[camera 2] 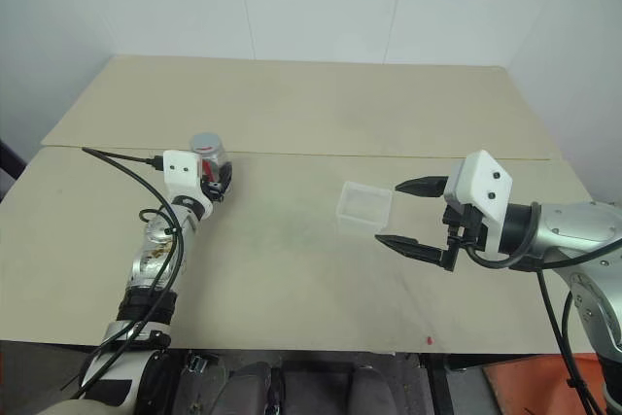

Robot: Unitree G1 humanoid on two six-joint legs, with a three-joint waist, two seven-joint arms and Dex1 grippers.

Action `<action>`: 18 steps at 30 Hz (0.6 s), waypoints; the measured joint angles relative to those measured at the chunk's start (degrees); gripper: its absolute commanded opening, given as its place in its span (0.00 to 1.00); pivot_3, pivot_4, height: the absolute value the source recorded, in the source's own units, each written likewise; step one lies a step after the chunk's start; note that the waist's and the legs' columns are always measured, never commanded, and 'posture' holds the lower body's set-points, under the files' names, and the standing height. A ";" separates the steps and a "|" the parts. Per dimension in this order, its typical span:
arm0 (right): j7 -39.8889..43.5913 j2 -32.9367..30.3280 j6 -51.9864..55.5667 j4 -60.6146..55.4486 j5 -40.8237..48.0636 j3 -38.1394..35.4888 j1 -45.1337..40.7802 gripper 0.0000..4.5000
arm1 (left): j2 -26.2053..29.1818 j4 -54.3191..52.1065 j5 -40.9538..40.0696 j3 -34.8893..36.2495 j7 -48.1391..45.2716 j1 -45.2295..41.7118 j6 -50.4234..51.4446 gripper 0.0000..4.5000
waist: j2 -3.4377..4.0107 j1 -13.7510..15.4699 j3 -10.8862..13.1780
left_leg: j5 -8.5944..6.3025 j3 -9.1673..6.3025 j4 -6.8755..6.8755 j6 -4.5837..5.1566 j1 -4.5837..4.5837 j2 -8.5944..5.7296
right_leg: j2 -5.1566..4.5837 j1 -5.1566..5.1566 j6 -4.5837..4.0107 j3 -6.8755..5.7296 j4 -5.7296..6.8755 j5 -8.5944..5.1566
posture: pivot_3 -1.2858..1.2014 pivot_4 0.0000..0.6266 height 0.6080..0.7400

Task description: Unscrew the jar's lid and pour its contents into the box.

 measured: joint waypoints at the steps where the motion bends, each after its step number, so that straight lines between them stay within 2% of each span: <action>1: -0.75 0.04 0.23 0.01 0.16 0.00 -0.27 1.00 | 0.69 -1.36 -1.07 -0.82 -2.74 0.12 0.95 0.60 | 0.00 -0.04 0.00 | 0.00 0.01 0.00 0.00 -0.02 0.00 | 0.00 -0.02 0.00 0.01 0.01 0.00 | 0.52 0.24 1.00; 4: -3.95 1.94 1.34 0.00 0.29 1.13 -3.30 1.00 | 3.52 -5.99 -4.27 -2.59 -11.22 -0.17 5.09 0.60 | -0.01 -0.22 0.01 | 0.02 0.01 -0.01 -0.03 -0.01 0.01 | 0.01 -0.07 0.00 0.02 0.05 0.00 | 0.52 0.24 1.00; 8: -11.70 7.97 4.90 0.29 -0.53 7.02 -10.22 1.00 | 7.13 -10.23 -9.85 -5.00 -23.28 -4.12 11.08 0.60 | 0.00 -0.43 0.01 | 0.06 0.04 -0.02 -0.09 -0.01 0.02 | 0.05 -0.15 -0.01 0.05 0.14 0.00 | 0.52 0.24 1.00; 14: -22.39 20.78 10.77 5.65 -1.99 15.01 -25.31 1.00 | 10.94 -8.53 -16.42 -9.95 -44.82 -11.53 16.38 0.60 | 0.02 -0.66 0.01 | 0.17 0.19 0.02 -0.24 -0.44 0.00 | 0.10 -0.61 0.00 0.08 0.23 0.00 | 0.52 0.24 1.00; 18: -25.16 25.11 13.50 8.01 -1.91 16.92 -29.79 1.00 | 11.64 -4.25 -16.77 -13.02 -54.91 -15.22 14.77 0.60 | 0.03 -0.28 0.02 | 0.17 0.41 0.06 -0.22 -0.63 0.01 | 0.12 -0.65 0.00 -0.02 0.23 0.00 | 0.52 0.24 1.00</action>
